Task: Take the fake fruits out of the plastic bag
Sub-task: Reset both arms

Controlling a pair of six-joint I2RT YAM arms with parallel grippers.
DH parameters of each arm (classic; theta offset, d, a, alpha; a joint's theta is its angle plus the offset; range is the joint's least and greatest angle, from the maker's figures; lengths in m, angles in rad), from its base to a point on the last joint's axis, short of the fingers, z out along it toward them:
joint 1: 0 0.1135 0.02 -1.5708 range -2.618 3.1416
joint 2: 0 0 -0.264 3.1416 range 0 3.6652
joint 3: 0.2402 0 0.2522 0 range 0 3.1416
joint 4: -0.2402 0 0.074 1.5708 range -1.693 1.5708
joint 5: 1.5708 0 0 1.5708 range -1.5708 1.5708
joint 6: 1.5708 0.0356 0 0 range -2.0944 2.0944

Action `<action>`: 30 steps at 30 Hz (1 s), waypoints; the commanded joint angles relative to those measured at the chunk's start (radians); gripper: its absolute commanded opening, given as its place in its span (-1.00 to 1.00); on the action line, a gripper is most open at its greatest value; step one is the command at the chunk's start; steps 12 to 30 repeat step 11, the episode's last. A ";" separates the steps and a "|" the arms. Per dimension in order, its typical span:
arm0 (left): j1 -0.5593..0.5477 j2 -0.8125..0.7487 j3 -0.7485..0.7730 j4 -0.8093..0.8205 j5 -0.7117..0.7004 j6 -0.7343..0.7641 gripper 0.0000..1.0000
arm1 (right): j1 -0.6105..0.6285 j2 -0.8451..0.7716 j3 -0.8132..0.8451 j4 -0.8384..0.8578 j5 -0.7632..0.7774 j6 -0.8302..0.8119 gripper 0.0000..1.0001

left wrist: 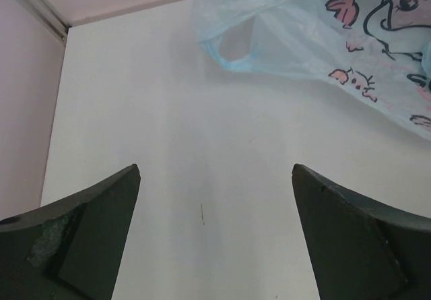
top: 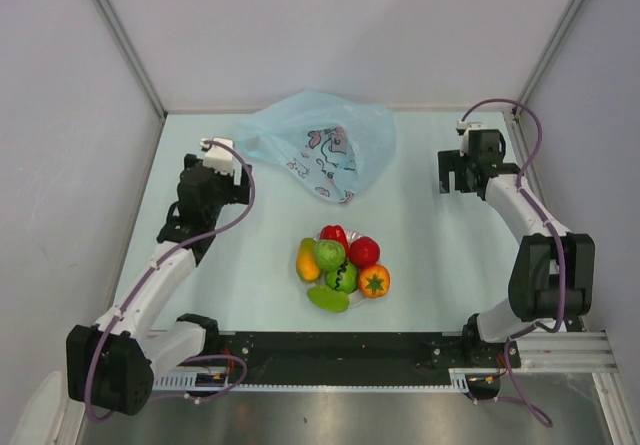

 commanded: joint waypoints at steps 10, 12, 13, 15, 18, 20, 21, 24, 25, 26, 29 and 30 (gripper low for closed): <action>0.007 0.011 -0.269 0.455 -0.035 -0.122 0.99 | 0.041 0.113 0.064 0.154 -0.133 0.056 0.99; 0.009 0.017 -0.296 0.488 -0.030 -0.086 1.00 | 0.060 0.121 0.064 0.169 -0.107 0.045 0.99; 0.009 0.017 -0.296 0.488 -0.030 -0.086 1.00 | 0.060 0.121 0.064 0.169 -0.107 0.045 0.99; 0.009 0.017 -0.296 0.488 -0.030 -0.086 1.00 | 0.060 0.121 0.064 0.169 -0.107 0.045 0.99; 0.009 0.017 -0.296 0.488 -0.030 -0.086 1.00 | 0.060 0.121 0.064 0.169 -0.107 0.045 0.99; 0.009 0.017 -0.296 0.488 -0.030 -0.086 1.00 | 0.060 0.121 0.064 0.169 -0.107 0.045 0.99; 0.009 0.017 -0.296 0.488 -0.030 -0.086 1.00 | 0.060 0.121 0.064 0.169 -0.107 0.045 0.99; 0.009 0.017 -0.296 0.488 -0.030 -0.086 1.00 | 0.060 0.121 0.064 0.169 -0.107 0.045 0.99; 0.009 0.017 -0.296 0.488 -0.030 -0.086 1.00 | 0.060 0.121 0.064 0.169 -0.107 0.045 0.99; 0.009 0.017 -0.296 0.488 -0.030 -0.086 1.00 | 0.060 0.121 0.064 0.169 -0.107 0.045 0.99; 0.009 0.017 -0.296 0.488 -0.030 -0.086 1.00 | 0.060 0.121 0.064 0.169 -0.107 0.045 0.99; 0.009 0.017 -0.296 0.488 -0.030 -0.086 1.00 | 0.060 0.121 0.064 0.169 -0.107 0.045 0.99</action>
